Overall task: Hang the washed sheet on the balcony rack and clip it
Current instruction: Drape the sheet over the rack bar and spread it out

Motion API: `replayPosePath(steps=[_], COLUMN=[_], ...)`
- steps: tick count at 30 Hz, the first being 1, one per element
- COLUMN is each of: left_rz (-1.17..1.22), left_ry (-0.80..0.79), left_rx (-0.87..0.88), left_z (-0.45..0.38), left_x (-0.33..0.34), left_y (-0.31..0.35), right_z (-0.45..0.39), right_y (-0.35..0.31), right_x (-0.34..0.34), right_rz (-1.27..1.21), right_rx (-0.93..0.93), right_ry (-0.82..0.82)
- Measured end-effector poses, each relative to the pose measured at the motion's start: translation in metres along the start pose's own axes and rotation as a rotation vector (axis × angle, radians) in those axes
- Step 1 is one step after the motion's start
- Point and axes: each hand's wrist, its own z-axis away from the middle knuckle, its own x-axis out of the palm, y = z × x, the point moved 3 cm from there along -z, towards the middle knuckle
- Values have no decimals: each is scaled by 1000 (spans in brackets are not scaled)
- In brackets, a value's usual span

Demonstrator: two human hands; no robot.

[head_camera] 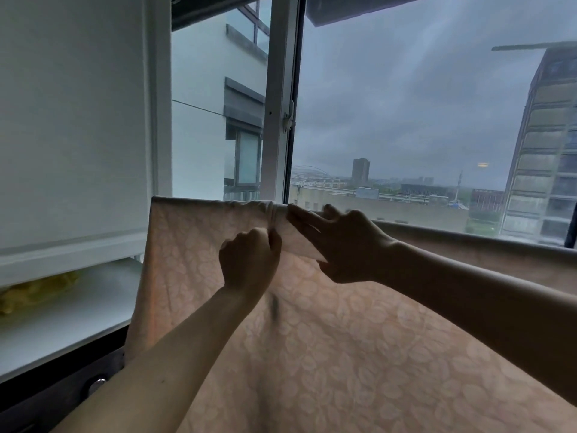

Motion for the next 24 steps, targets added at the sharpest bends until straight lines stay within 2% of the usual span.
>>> replayPosePath(steps=[5, 8, 12, 15, 18, 20, 24], left_rz=[83, 154, 64, 45, 315, 460, 464], left_ry=[-19, -19, 29, -178, -342, -380, -350], left_rx=[-27, -187, -415, -510, -580, -614, -536], left_z=[-6, -21, -61, -83, -85, -83, -89], left_x=[4, 3, -6, -1, 8, 7, 6], left_y=[-5, -11, -30, -41, -39, -32, -28], right_z=[-17, -18, -15, -15, -13, -11, -11], right_y=[-5, -6, -6, -8, -5, -2, -1], right_x=[5, 7, 5, 3, 7, 7, 8], right_rz=[9, 35, 46, 41, 48, 33, 3], right_rx=[-30, -39, -32, -4, 36, 53, 48], right_ry=[19, -7, -15, 5, 18, 31, 18])
